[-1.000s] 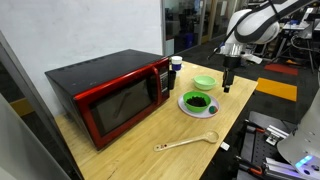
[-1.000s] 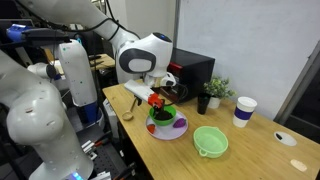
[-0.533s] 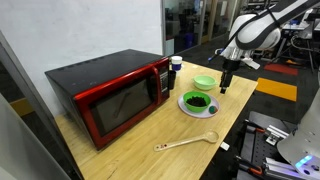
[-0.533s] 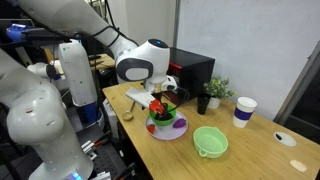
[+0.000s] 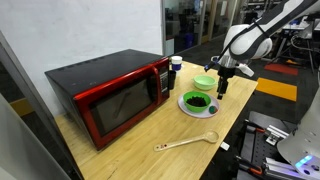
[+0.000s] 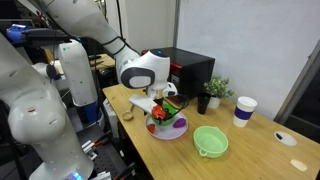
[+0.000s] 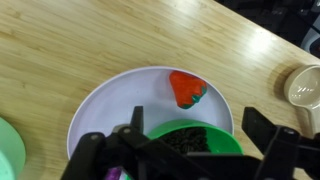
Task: Remove the strawberry from the white plate and put it in the light green bowl
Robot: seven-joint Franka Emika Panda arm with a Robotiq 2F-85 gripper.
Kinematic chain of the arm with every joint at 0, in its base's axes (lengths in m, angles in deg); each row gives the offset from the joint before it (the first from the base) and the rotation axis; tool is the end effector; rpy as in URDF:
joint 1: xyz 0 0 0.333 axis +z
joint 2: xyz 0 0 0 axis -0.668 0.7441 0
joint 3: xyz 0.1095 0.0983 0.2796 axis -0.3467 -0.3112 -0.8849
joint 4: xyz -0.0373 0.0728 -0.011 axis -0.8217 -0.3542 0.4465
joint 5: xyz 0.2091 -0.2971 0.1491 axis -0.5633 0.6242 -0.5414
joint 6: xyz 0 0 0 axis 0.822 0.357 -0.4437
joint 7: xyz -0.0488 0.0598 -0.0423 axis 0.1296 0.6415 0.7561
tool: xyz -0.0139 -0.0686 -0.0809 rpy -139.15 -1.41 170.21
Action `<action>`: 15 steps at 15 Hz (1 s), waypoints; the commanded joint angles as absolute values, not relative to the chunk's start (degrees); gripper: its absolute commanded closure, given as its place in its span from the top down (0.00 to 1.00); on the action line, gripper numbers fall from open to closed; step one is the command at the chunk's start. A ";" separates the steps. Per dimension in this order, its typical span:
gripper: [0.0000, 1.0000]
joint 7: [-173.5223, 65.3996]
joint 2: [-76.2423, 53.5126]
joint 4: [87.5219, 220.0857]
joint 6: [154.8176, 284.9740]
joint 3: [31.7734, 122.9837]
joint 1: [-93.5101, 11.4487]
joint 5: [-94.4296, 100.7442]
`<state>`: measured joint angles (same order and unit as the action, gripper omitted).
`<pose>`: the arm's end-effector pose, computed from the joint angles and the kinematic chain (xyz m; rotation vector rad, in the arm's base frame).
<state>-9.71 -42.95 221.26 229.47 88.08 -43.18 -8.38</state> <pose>0.3593 -0.0971 0.2825 -2.9606 -0.4508 -0.0761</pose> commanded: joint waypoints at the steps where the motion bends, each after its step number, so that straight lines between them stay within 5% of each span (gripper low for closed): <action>1: 1.00 -7.52 -39.26 221.25 232.48 88.19 -42.51 -10.10; 15: 1.00 -8.44 -32.45 221.22 239.20 85.35 -42.63 -15.74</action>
<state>-9.67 -34.16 221.22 237.08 86.55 -42.81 -12.82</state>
